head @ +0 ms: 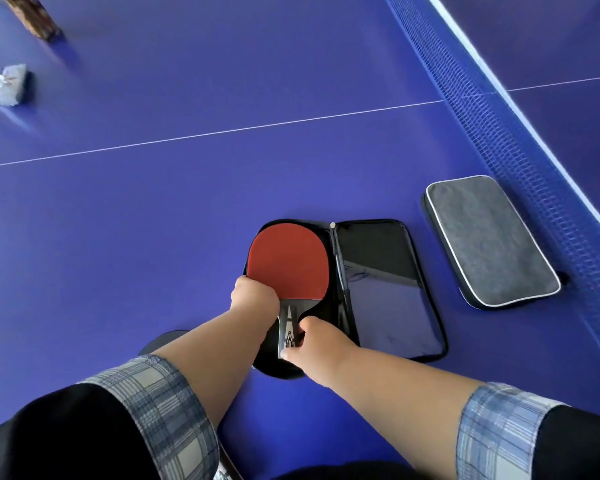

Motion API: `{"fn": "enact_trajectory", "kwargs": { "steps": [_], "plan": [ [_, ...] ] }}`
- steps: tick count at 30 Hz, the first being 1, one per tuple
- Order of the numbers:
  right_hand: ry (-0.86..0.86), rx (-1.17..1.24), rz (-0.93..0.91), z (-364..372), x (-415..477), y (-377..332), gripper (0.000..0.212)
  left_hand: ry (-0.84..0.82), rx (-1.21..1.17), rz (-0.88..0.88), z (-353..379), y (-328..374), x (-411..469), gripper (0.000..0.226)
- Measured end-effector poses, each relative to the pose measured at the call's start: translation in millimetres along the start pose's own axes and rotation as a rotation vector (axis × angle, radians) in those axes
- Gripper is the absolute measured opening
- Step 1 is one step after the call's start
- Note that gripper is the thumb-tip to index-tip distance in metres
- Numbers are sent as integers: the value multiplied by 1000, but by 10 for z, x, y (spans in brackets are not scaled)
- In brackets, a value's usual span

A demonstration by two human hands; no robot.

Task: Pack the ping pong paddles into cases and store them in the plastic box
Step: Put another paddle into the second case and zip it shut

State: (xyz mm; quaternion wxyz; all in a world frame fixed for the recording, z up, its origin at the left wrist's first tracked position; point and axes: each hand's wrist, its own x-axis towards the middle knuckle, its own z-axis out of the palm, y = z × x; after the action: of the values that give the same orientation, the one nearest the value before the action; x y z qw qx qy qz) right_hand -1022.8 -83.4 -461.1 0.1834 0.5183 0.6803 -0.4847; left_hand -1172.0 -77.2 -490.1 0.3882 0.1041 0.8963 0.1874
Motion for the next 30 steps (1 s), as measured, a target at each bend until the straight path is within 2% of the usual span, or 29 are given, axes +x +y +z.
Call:
{"fn": "enact_trajectory", "kwargs": {
  "steps": [3,9,14,17,20,25,29,30],
  "plan": [
    [11,-44,-2,15,-25,-13,42,30,242,102,-45,-46,-86,36],
    [16,-92,-23,-15,-77,-75,38,-10,480,211,-136,-96,-180,27],
    [34,-223,-107,-36,-134,-21,45,43,349,214,-179,-321,-329,23],
    [132,-310,-230,-21,-136,63,62,63,328,214,-184,-465,-415,40],
    [129,-505,-299,11,-133,177,70,-6,315,133,-142,-566,-507,60],
    [162,-526,-289,-135,-128,314,58,-100,244,128,-52,-688,-643,64],
    [373,-489,-338,-87,-185,206,37,-156,57,188,-40,-801,-740,54],
    [374,-447,-376,-12,-223,133,31,-142,11,205,-87,-846,-748,51]
  ]
}}
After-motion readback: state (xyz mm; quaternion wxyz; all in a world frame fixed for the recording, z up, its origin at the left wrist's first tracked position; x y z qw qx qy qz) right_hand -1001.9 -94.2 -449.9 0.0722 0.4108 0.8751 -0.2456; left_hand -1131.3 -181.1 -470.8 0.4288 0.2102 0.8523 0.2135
